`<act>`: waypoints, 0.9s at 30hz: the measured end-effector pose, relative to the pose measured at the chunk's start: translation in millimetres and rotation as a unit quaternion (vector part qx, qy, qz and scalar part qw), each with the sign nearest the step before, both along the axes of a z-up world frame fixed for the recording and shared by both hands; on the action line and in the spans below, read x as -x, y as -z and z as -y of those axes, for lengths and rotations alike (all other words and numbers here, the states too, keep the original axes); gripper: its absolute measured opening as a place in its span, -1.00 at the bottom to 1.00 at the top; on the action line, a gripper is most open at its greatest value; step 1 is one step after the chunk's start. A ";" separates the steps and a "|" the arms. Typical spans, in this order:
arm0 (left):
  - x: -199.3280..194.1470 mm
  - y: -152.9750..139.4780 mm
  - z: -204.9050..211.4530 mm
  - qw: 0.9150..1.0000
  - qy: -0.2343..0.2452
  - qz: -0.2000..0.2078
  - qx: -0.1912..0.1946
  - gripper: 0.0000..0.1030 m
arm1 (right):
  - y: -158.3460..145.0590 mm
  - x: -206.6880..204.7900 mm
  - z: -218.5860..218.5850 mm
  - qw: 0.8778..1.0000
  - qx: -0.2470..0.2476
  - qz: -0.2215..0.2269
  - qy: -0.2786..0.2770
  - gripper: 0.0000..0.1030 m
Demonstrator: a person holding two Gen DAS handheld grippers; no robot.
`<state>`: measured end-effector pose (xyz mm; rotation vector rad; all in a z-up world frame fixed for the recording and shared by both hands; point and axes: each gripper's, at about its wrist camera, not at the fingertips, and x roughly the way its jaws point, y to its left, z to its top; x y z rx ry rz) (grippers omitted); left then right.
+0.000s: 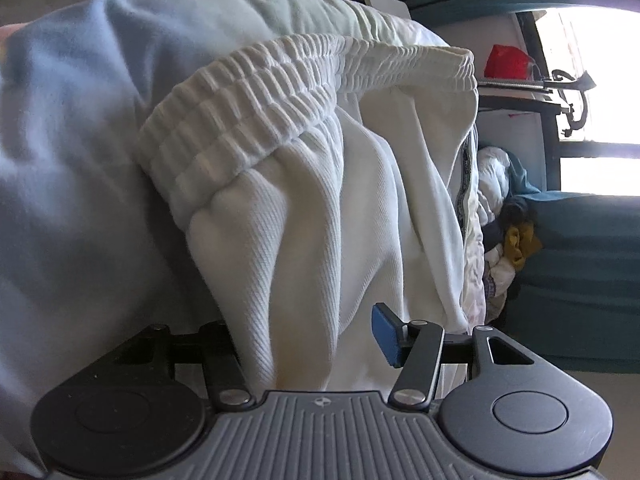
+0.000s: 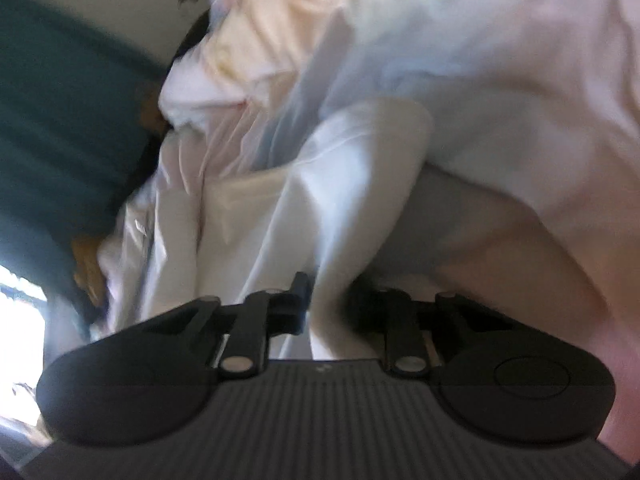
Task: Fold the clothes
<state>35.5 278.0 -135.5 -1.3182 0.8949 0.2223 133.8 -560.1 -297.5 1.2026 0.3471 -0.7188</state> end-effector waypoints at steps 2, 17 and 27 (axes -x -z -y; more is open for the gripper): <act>0.4 -2.2 0.7 1.000 -0.003 0.003 -0.008 -0.64 | -6.2 0.7 -1.8 1.000 0.017 0.002 0.001 -0.79; 48.3 -58.2 -6.7 0.993 -0.047 0.090 -0.054 -0.89 | -76.4 50.3 -12.1 0.989 0.110 0.099 0.018 -0.87; 64.4 -88.0 -31.8 0.991 -0.028 0.118 -0.055 -0.90 | -102.1 72.9 -15.4 0.979 0.151 0.136 0.020 -0.87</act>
